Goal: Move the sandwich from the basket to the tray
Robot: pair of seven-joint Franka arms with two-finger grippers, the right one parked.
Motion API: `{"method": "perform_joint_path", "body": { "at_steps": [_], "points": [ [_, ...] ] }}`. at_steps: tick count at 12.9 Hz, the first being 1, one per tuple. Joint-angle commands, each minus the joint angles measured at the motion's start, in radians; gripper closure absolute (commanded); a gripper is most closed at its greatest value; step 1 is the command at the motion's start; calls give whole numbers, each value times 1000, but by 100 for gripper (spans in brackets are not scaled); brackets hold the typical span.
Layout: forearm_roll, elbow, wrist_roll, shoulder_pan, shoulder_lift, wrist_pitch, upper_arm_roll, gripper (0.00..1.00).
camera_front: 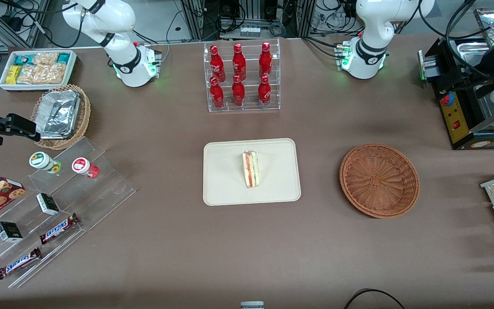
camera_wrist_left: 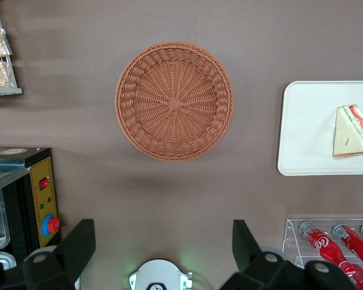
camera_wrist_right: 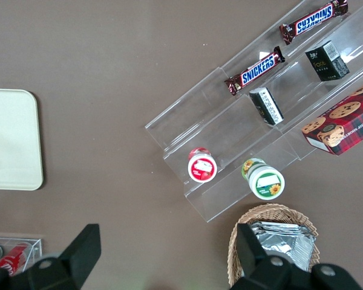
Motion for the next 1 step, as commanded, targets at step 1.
{"method": "perform_joint_path", "body": {
  "at_steps": [1],
  "points": [
    [-15,24,13,9,15,0,-1,0]
  ]
}}
